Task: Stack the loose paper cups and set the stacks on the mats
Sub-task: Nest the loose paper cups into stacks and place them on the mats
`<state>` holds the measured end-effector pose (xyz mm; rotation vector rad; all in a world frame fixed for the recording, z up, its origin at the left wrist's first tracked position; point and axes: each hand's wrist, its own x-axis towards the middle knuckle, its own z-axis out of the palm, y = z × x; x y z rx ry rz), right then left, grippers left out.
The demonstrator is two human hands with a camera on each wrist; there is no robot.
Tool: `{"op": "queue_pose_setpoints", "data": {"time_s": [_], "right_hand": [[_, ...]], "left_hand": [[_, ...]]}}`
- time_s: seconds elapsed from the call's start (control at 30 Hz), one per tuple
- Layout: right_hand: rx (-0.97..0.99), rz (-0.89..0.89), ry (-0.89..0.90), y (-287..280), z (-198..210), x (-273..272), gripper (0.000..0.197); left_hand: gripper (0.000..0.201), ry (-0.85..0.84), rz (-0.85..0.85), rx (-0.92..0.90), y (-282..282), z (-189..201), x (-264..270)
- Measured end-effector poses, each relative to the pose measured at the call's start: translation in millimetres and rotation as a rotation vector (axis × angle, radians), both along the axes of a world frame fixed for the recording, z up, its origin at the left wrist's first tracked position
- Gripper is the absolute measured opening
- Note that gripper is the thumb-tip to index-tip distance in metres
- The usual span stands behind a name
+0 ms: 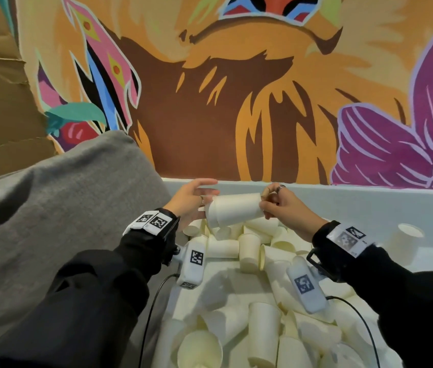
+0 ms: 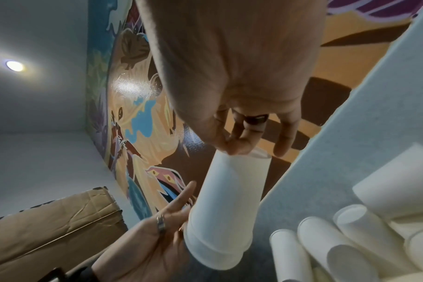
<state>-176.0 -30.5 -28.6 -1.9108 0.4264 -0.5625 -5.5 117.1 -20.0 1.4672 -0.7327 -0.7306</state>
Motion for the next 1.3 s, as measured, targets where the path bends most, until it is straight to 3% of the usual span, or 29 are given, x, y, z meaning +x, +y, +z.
{"op": "queue_pose_setpoints", "data": {"time_s": [0.1,0.23,0.4,0.53,0.73,0.87,1.07,1.23,1.3], "right_hand": [[0.051,0.040,-0.030,15.1,2.9,5.5,0.017],[0.071,0.106,-0.009,32.6,3.9,8.2,0.015],[-0.092,0.158,0.210,53.7,-6.1,-0.3,0.016],[-0.369,0.446,0.435,80.6,-17.2,-7.6,0.015],[-0.687,0.842,0.666,134.7,-42.4,-20.5,0.045],[-0.800,1.000,0.756,160.9,-58.8,-27.6,0.056],[-1.074,1.003,0.826,181.2,-74.4,-30.2,0.065],[-1.103,0.932,0.823,185.5,-76.3,-27.7,0.052],[-1.118,0.899,0.857,182.5,-75.6,-24.7,0.055]], "left_hand": [[0.032,0.001,0.013,-0.040,3.8,10.8,-9.1],[0.049,-0.168,0.006,-0.044,14.0,16.0,-9.0],[0.049,-0.200,0.101,-0.050,34.7,22.2,-1.3],[0.047,-0.206,0.171,-0.056,48.2,23.2,2.0],[0.044,-0.220,0.233,-0.056,63.5,18.9,1.9],[0.041,-0.242,0.230,-0.032,67.6,14.0,-4.6],[0.040,-0.256,0.235,-0.012,70.1,5.6,-15.2],[0.041,-0.244,0.232,-0.009,72.8,6.7,-20.1],[0.040,-0.246,0.237,-0.009,73.5,7.8,-20.5]]}}
